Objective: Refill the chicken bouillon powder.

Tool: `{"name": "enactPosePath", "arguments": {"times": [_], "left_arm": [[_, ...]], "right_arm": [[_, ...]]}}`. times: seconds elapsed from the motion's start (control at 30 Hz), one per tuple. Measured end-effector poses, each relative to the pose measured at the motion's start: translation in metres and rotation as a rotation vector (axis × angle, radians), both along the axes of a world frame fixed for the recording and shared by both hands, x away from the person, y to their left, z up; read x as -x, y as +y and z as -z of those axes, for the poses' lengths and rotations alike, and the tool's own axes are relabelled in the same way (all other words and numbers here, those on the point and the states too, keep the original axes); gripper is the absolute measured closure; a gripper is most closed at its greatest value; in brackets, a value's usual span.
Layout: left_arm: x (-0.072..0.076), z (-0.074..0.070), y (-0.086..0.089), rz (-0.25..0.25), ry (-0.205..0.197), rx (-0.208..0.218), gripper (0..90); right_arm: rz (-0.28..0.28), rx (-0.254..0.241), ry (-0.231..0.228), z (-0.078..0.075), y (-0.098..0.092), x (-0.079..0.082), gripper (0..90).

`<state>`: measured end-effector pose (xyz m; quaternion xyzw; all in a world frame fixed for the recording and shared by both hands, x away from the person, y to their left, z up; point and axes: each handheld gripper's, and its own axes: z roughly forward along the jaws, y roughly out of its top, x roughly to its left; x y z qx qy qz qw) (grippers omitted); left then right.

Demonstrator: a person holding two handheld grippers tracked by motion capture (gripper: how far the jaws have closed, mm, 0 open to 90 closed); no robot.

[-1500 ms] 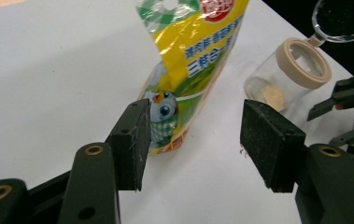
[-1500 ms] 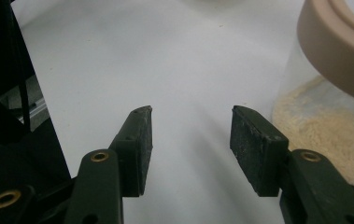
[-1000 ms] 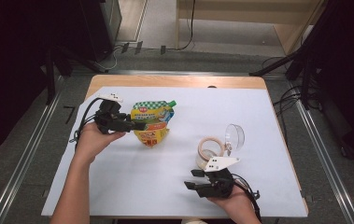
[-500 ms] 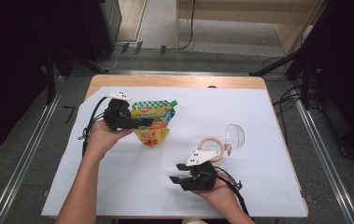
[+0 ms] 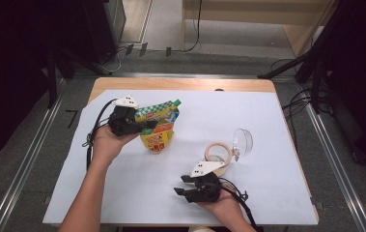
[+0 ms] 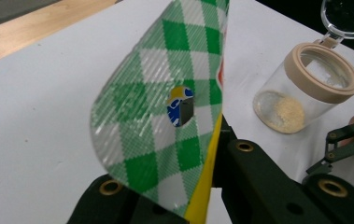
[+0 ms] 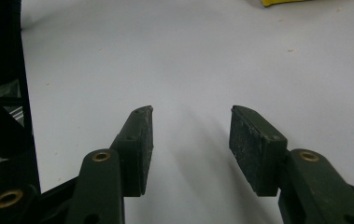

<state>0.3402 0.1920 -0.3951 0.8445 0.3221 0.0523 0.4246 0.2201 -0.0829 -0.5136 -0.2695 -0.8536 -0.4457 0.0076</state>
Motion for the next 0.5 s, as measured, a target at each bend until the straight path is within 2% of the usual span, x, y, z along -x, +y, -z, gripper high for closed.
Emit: {"name": "enactPosePath", "arguments": {"times": [0.13, 0.17, 0.23, 0.33, 0.5], "left_arm": [[0.001, -0.003, 0.002, 0.005, 0.026, 0.011, 90.0], [0.0, -0.005, 0.003, 0.002, 0.063, 0.035, 90.0], [0.001, -0.009, 0.004, 0.007, 0.082, 0.039, 90.0], [0.005, -0.015, 0.001, 0.023, 0.074, 0.034, 90.0], [0.018, -0.033, -0.008, 0.076, 0.038, 0.034, 90.0]], "right_arm": [[0.008, -0.005, 0.007, 0.001, -0.002, -0.001, 50.3], [0.015, -0.009, 0.009, 0.001, -0.003, -0.002, 50.3], [0.02, -0.012, 0.011, 0.002, -0.004, -0.002, 50.3], [0.026, -0.019, 0.019, 0.004, -0.004, -0.003, 50.3], [0.037, -0.018, 0.024, 0.006, -0.006, -0.003, 50.3]]}}
